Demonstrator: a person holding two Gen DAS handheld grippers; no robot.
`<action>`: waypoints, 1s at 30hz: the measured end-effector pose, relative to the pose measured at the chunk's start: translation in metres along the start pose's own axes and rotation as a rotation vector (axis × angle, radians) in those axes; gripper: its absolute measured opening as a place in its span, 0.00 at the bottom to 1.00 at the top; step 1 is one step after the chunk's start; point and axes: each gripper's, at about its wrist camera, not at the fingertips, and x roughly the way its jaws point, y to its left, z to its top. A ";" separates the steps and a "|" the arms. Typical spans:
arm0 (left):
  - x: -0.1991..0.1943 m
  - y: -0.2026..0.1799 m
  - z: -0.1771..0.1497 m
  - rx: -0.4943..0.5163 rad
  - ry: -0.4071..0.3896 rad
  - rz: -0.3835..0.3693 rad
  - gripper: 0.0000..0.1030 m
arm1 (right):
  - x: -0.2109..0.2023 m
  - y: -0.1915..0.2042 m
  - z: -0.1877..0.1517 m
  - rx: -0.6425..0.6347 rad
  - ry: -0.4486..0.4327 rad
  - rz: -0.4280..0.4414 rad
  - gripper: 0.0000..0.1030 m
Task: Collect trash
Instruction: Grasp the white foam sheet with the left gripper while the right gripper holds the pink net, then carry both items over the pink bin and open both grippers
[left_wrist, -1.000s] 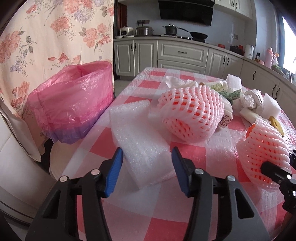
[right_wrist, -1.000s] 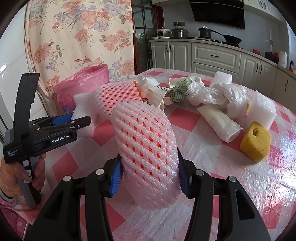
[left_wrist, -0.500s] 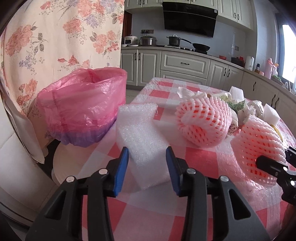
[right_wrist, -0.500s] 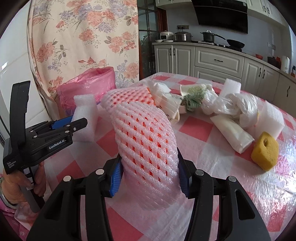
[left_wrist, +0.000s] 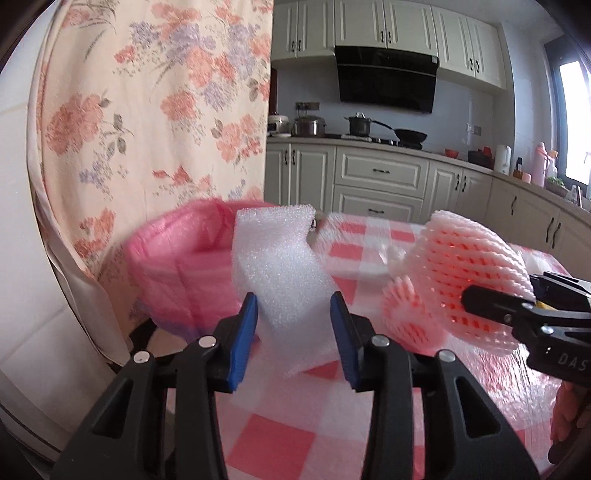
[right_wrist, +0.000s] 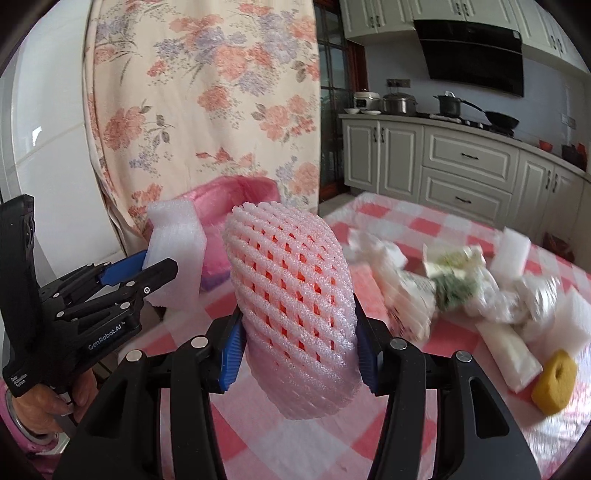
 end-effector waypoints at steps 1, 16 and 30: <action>0.000 0.005 0.006 -0.005 -0.007 0.005 0.38 | 0.004 0.004 0.009 -0.016 -0.014 0.009 0.49; 0.082 0.123 0.091 -0.045 0.003 0.034 0.38 | 0.126 0.042 0.102 -0.002 0.000 0.103 0.51; 0.135 0.165 0.082 -0.091 0.070 0.063 0.53 | 0.178 0.041 0.109 0.062 0.029 0.117 0.72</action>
